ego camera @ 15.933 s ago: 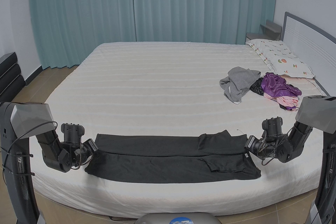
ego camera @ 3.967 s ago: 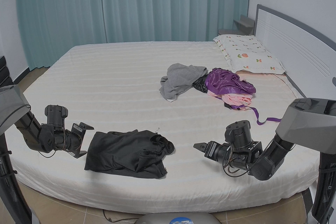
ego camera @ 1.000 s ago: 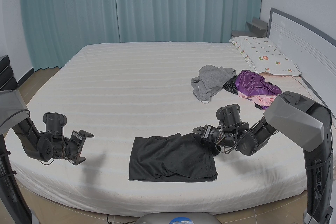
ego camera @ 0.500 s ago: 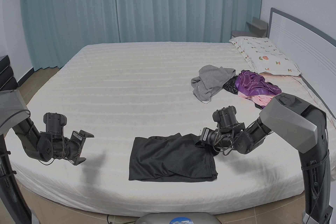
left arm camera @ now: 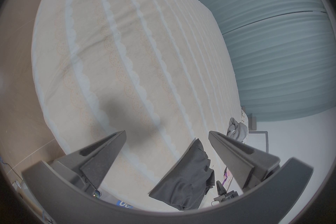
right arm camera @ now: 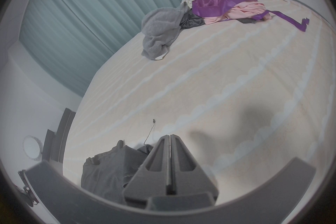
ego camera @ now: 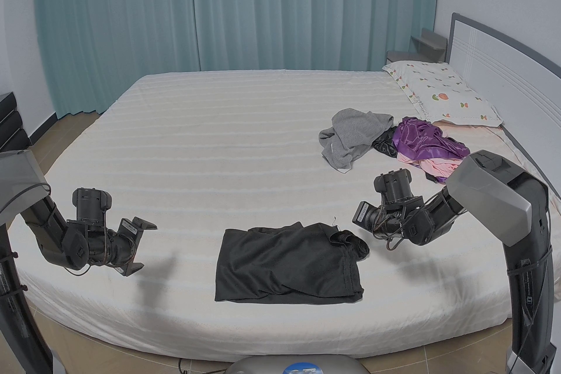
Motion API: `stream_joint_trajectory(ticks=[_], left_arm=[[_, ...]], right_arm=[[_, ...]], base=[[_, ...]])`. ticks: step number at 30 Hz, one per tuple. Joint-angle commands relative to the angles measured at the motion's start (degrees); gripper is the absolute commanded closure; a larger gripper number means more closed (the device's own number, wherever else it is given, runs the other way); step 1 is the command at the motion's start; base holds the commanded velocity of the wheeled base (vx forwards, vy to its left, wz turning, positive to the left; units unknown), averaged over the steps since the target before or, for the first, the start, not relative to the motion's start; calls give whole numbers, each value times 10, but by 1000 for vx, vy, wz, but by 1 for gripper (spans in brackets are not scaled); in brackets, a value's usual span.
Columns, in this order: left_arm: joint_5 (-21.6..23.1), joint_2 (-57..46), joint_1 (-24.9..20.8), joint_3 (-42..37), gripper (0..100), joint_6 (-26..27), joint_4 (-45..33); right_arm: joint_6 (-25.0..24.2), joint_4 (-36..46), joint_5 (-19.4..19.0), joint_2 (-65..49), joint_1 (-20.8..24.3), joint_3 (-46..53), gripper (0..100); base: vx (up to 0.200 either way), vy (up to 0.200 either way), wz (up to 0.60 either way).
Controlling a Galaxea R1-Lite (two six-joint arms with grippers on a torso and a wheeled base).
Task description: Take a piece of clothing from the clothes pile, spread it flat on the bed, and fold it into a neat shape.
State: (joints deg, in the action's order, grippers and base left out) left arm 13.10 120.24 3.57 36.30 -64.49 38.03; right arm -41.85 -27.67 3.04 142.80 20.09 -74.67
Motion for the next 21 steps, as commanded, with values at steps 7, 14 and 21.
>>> stream_joint_trajectory(ticks=[7,14,21], left_arm=[[0,1,0,0,0,0,0],[0,2,0,0,0,1,0],[0,2,0,0,0,1,0]], right_arm=[[-17,-10,-36,-43,23,44,0],[2,-2,-22,-38,65,32,0],[51,66,9,-4,79,-31,0]], base=[[0,0,0],[0,0,0],[0,0,0]])
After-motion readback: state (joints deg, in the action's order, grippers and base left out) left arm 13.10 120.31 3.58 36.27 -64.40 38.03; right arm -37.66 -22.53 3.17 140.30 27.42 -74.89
